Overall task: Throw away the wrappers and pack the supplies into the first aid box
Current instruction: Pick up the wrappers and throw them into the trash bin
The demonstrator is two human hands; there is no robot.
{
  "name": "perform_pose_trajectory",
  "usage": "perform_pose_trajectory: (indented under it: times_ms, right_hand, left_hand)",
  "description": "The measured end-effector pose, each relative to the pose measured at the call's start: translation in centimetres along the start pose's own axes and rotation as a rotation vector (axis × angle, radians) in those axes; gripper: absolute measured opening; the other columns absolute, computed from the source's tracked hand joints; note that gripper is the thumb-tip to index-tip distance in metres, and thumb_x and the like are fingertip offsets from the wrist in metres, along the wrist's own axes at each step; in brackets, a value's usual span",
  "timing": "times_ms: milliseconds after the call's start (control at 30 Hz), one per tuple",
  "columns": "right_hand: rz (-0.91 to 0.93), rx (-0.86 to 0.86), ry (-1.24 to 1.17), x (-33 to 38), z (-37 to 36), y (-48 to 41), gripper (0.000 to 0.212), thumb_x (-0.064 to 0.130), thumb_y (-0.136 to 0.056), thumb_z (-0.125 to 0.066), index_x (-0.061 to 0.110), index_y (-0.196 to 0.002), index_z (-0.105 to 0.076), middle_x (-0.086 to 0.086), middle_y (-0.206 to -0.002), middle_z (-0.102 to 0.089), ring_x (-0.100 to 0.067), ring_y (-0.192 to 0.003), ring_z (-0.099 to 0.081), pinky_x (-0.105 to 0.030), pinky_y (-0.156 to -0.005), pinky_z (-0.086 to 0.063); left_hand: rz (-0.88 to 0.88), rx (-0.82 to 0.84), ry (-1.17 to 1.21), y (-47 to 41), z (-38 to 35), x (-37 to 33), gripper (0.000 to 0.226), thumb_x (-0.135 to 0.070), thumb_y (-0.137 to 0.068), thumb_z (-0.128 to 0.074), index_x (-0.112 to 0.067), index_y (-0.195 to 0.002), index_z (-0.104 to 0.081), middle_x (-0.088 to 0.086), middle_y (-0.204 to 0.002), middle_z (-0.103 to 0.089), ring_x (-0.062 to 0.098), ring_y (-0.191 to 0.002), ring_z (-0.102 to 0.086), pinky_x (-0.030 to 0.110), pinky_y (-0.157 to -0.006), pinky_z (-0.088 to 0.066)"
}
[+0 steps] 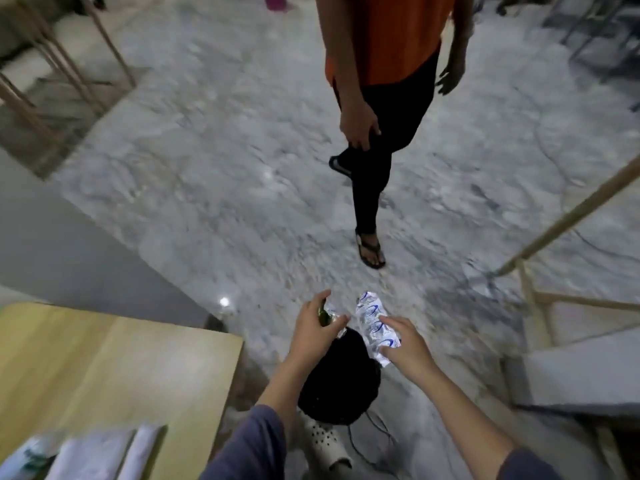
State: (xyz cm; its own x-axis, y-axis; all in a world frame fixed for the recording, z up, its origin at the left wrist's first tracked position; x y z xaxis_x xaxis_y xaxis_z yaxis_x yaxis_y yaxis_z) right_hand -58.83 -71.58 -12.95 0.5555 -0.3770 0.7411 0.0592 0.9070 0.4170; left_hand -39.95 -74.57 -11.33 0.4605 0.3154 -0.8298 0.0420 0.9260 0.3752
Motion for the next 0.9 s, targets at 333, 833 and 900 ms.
perform_pose_trajectory:
  times_ms: [333,833,900]
  right_hand:
    - [-0.219,0.117,0.010,-18.7,-13.4,-5.9,0.055,-0.011,-0.075,-0.058,0.005,-0.127,-0.052,-0.010,-0.123,-0.049,-0.020,-0.114,-0.049,-0.007,-0.078,-0.027]
    - [-0.347,0.237,-0.099,-27.1,-23.2,-10.1,0.059,0.009,-0.090,-0.054,0.016,-0.144,-0.030,-0.006,-0.151,-0.033,-0.024,-0.137,-0.034,-0.028,-0.103,-0.036]
    - [-0.330,0.233,-0.059,-25.4,-21.6,-9.4,0.059,0.011,-0.090,-0.053,0.014,-0.144,-0.028,-0.006,-0.152,-0.031,-0.023,-0.138,-0.032,-0.028,-0.107,-0.032]
  left_hand:
    - [0.339,0.149,-0.110,-4.5,-11.0,23.0,0.071,-0.037,-0.090,-0.070,-0.022,-0.152,-0.038,0.011,-0.153,-0.038,0.029,-0.142,-0.040,0.031,-0.105,-0.035]
    - [0.377,0.283,-0.224,-8.9,-15.5,34.9,0.084,-0.038,-0.094,-0.065,-0.015,-0.159,-0.018,0.009,-0.165,-0.020,0.029,-0.152,-0.022,0.039,-0.119,-0.027]
    - [0.371,0.305,-0.244,-7.8,-14.6,32.9,0.085,-0.040,-0.095,-0.063,-0.015,-0.160,-0.015,0.006,-0.167,-0.016,0.027,-0.155,-0.016,0.039,-0.120,-0.024]
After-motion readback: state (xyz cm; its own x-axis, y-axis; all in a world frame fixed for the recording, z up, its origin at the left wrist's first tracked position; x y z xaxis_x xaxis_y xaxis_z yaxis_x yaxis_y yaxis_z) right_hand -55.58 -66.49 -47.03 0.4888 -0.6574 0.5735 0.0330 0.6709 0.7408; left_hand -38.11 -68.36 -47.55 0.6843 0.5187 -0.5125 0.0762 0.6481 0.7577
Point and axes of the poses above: each hand's wrist, its own y-axis away from the middle knuckle, its own z-axis out of the back of the hand, x = y × z, the point moved 9 cm from there along -y, towards the middle knuckle
